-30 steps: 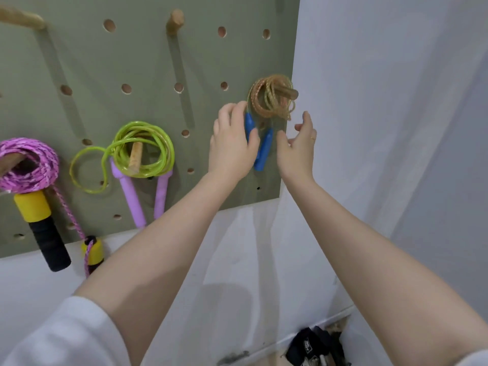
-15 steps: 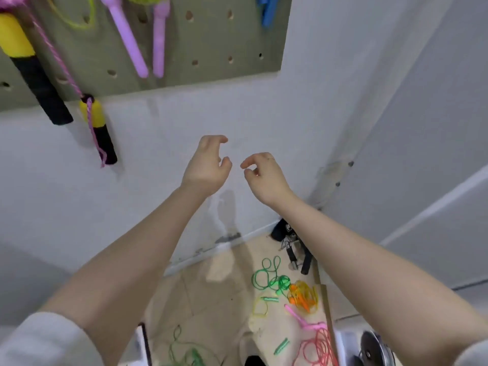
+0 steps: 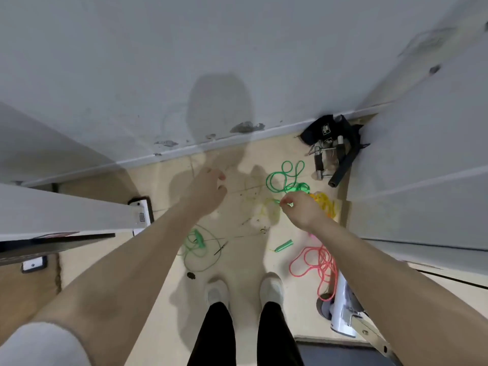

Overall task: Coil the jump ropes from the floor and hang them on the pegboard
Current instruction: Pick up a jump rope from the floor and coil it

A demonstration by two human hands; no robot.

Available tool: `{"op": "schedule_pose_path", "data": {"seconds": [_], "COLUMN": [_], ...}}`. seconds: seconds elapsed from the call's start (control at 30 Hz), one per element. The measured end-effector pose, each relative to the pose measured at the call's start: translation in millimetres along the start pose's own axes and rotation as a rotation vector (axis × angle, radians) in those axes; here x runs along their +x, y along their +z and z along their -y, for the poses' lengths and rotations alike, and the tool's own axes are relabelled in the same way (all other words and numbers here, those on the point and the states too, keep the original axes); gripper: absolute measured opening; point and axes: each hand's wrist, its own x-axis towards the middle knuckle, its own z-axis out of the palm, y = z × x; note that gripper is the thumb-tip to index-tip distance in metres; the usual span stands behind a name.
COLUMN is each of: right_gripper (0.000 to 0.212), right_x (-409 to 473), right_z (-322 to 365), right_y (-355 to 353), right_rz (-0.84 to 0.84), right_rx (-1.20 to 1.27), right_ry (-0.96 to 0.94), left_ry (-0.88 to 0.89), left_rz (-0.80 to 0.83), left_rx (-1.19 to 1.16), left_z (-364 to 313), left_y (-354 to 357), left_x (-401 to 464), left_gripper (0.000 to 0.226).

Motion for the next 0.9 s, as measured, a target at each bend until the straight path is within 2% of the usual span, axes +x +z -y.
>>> {"op": "schedule_pose_path", "data": {"seconds": [0.3,0.57,0.7,0.8,0.9], "right_gripper": [0.023,0.031,0.040,0.042,0.043], "right_x": [94.5,192.9,212.4,218.9,226.8], "right_z": [-166.0,-260.7,-299.7,-323.6,-339.2], "right_y": [154.8,286.3,344.9,375.7,388.2], "right_rz": [0.172,0.212,0.224,0.137,0.054], "right_rx": [-0.110,-0.197,-0.453,-0.701,-0.762], "right_ry": [0.122,0.100,0.074,-0.057,-0.123], "left_ry": [-0.123,-0.125,-0.143,-0.179,-0.218], "left_rz": [0.161,0.269,0.311,0.320,0.336], "left_rx": [0.006,-0.006,-0.011,-0.071,-0.142], "left_z": [76.2,142.2,180.8,198.3,203.3], "left_y": [214.3,383.5,444.4,477.1,496.9], "left_x": [91.1,158.5,172.9,177.4,179.9], "left_gripper": [0.034,0.035,0.035,0.032,0.028]}}
